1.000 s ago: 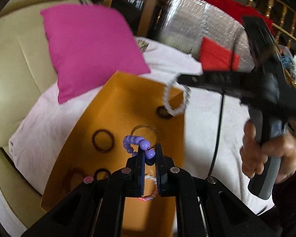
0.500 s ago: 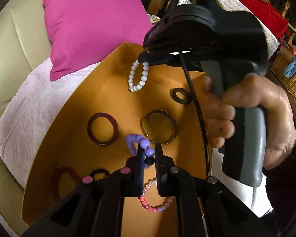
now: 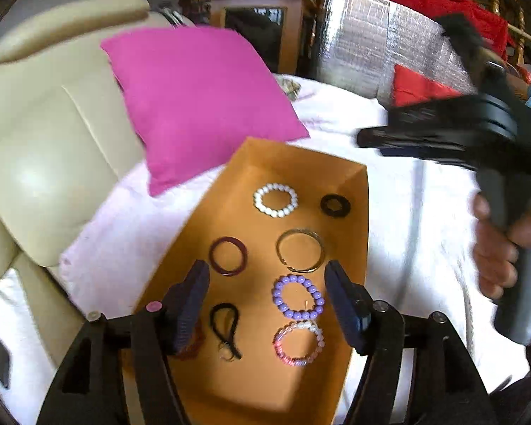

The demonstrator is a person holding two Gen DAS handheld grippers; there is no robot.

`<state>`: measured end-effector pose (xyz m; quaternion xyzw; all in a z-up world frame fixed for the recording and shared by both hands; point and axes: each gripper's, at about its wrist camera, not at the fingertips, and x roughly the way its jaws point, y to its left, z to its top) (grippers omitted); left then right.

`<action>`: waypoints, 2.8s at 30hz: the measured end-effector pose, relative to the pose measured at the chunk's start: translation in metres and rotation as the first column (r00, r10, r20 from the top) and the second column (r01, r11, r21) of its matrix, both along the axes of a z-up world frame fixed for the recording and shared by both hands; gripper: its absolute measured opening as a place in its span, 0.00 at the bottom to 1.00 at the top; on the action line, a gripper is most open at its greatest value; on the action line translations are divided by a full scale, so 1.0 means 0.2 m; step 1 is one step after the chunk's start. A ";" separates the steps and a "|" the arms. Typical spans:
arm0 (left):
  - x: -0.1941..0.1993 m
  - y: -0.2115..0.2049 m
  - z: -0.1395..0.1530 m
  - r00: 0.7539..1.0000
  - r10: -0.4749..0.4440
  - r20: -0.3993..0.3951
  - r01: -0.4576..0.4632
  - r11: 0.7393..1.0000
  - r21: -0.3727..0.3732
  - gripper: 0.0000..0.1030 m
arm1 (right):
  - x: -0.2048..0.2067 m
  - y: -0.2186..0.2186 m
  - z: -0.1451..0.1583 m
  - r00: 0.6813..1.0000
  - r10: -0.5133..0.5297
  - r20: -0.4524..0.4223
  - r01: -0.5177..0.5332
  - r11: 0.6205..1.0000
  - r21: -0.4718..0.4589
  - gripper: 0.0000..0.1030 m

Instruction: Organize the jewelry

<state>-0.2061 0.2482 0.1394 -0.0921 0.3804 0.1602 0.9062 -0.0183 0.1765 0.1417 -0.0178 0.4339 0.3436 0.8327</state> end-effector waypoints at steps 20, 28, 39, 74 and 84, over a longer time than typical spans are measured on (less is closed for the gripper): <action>-0.49 -0.48 0.75 0.969 -0.040 0.245 -0.043 0.944 0.326 0.87 | -0.91 -1.20 0.82 0.822 -0.235 0.519 0.174 0.971 0.165 0.81; -0.62 -0.54 0.88 0.952 0.010 0.307 -0.130 0.920 0.371 0.97 | -1.14 -1.31 0.86 0.818 -0.259 0.515 0.181 0.964 0.196 0.85; -0.80 -0.52 0.88 0.952 0.066 0.299 -0.179 0.913 0.367 0.98 | -1.47 -1.16 0.75 0.869 -0.233 0.436 0.175 0.970 0.168 0.86; -0.80 -0.42 0.85 0.952 0.107 0.287 -0.210 0.911 0.354 0.98 | -1.53 -0.93 0.71 0.891 -0.183 0.416 0.146 0.982 0.119 0.87; -0.78 -0.38 0.83 0.955 0.109 0.276 -0.205 0.915 0.348 0.98 | -1.51 -0.92 0.70 0.894 -0.177 0.412 0.143 0.983 0.114 0.87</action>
